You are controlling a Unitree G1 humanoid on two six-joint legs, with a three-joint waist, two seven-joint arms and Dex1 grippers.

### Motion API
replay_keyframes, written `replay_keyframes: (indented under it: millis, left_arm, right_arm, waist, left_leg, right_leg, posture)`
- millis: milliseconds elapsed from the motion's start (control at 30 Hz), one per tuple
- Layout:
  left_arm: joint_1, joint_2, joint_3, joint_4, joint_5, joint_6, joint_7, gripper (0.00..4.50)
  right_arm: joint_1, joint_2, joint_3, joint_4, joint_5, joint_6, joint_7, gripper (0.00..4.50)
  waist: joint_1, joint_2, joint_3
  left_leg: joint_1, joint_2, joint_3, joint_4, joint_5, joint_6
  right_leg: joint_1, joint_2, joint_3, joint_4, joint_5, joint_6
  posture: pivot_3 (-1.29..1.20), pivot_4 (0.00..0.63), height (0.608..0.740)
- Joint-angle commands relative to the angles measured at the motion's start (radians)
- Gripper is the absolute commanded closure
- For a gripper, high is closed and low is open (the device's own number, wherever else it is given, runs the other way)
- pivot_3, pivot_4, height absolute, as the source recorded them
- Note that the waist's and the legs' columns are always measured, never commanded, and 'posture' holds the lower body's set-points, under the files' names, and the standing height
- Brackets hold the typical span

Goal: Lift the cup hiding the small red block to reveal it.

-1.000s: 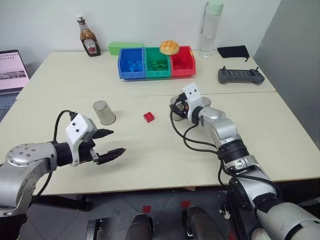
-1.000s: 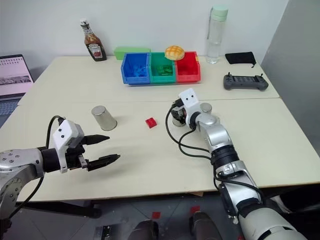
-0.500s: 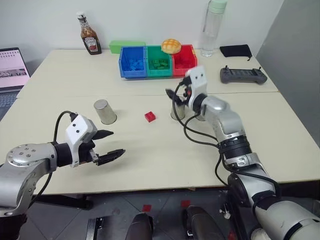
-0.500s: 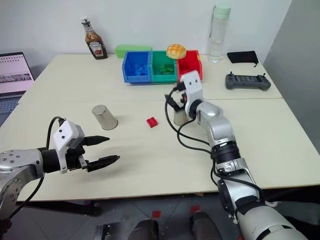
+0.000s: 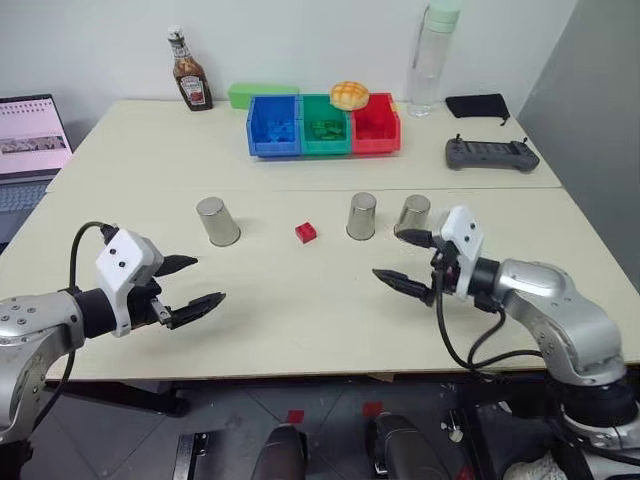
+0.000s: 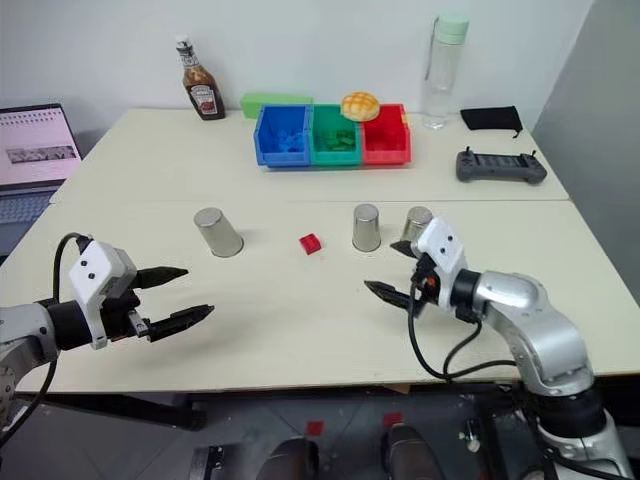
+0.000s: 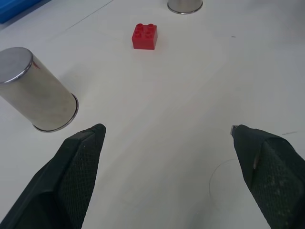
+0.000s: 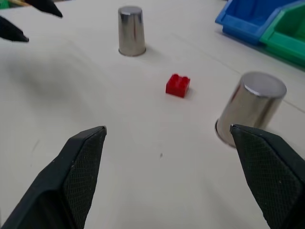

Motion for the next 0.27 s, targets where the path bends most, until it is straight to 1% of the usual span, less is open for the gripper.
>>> replay_keyframes:
  millis: [33, 267]
  left_arm:
    - [-0.016, 0.007, 0.007, 0.011, 0.01, -0.038, -0.002, 0.0]
    - [-0.072, 0.004, -0.03, 0.031, -0.001, -0.032, 0.0, 0.0]
  right_arm:
    - [0.004, -0.019, -0.048, -0.05, 0.039, 0.021, -0.017, 0.08]
    - [0.033, -0.022, -0.059, -0.054, 0.06, 0.024, -0.046, 0.08]
  waist:
    - [-0.001, 0.0, 0.0]
    - [0.0, 0.0, 0.0]
  left_leg:
    - [0.0, 0.0, 0.0, 0.0, 0.001, 0.001]
    - [-0.002, 0.0, 0.001, 0.0, 0.001, 0.001]
  right_leg:
    - [0.0, 0.0, 0.0, 0.0, 0.0, 0.0]
    - [-0.001, 0.0, 0.0, -0.001, 0.001, 0.001]
  posture:
    - [0.0, 0.15, 0.74]
    - [0.0, 0.15, 0.74]
